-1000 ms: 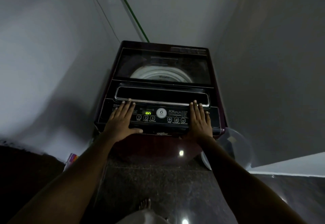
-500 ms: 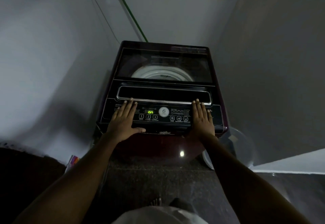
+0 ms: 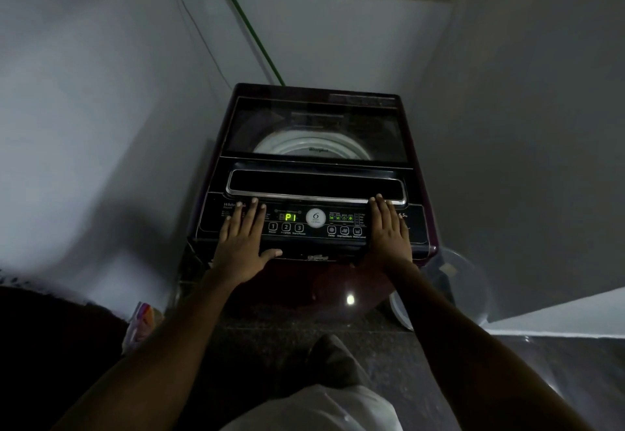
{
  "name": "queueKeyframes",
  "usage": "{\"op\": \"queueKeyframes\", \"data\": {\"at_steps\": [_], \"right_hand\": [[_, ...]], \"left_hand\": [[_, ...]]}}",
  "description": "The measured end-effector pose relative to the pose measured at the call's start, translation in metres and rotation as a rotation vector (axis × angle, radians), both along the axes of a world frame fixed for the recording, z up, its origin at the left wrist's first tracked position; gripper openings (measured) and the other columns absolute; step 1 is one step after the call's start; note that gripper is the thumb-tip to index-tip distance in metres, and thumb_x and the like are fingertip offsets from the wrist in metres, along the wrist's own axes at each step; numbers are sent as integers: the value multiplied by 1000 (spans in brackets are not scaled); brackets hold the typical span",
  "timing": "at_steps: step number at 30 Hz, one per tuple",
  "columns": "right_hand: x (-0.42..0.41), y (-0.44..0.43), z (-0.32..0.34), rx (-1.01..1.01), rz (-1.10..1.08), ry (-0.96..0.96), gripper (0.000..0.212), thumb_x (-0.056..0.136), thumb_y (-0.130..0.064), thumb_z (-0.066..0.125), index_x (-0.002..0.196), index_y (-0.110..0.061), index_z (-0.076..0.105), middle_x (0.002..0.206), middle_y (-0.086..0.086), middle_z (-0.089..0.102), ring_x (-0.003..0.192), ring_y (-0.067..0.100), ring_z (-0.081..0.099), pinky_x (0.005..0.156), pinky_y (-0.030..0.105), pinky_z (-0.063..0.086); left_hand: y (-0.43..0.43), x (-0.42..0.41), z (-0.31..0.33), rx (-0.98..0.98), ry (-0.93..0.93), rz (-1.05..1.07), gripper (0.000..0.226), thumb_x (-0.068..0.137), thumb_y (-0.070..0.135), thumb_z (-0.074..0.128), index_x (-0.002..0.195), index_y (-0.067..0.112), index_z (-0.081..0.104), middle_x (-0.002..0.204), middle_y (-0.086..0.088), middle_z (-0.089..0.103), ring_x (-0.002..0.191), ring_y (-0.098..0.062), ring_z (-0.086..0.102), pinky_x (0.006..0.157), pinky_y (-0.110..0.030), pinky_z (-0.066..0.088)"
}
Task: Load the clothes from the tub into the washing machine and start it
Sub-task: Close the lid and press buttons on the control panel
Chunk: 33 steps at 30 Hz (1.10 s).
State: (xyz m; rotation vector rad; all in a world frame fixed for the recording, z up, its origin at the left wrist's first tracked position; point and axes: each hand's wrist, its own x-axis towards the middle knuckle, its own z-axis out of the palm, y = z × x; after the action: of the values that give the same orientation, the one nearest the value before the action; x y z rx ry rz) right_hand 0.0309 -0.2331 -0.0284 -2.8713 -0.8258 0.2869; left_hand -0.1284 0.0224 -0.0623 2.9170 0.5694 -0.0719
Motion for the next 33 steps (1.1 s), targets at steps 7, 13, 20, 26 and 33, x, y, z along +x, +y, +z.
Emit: {"op": "queueKeyframes", "data": {"at_steps": [7, 13, 20, 26, 33], "right_hand": [[1, 0, 4, 0, 5, 9, 151, 46, -53, 88, 150, -16, -15, 160, 1, -15, 147, 22, -16, 119, 45, -2], [3, 0, 2, 2, 14, -4, 151, 47, -57, 85, 150, -16, -16, 159, 1, -17, 146, 21, -17, 118, 47, -4], [4, -1, 0, 3, 14, 3, 150, 47, -59, 84, 150, -16, -16, 159, 1, -18, 146, 21, -18, 118, 47, -4], [4, -1, -1, -14, 7, 14, 152, 45, -59, 85, 150, -16, -16, 159, 0, -18, 146, 20, -18, 119, 48, -3], [6, -1, -4, -16, 4, 2, 153, 44, -60, 85, 150, -17, -17, 159, -1, -19, 146, 19, -17, 120, 49, 0]], "left_hand": [[-11, -5, -8, 174, -103, -85, 74, 85, 58, 58, 149, 36, 27, 158, -22, 19, 142, -51, 18, 108, -66, 25], [-12, -5, -10, 269, -127, -101, 69, 85, 55, 60, 146, 39, 29, 155, -28, 23, 138, -55, 23, 105, -69, 28], [-14, -3, -6, 246, -156, -84, 63, 85, 49, 65, 139, 39, 36, 155, -27, 24, 138, -55, 22, 105, -71, 27], [-15, -6, -9, 277, -163, -96, 64, 88, 52, 57, 145, 37, 29, 156, -28, 20, 139, -56, 21, 106, -71, 25], [-15, -4, -7, 274, -164, -94, 59, 89, 52, 56, 143, 39, 34, 156, -28, 21, 139, -56, 21, 106, -71, 25]]}}
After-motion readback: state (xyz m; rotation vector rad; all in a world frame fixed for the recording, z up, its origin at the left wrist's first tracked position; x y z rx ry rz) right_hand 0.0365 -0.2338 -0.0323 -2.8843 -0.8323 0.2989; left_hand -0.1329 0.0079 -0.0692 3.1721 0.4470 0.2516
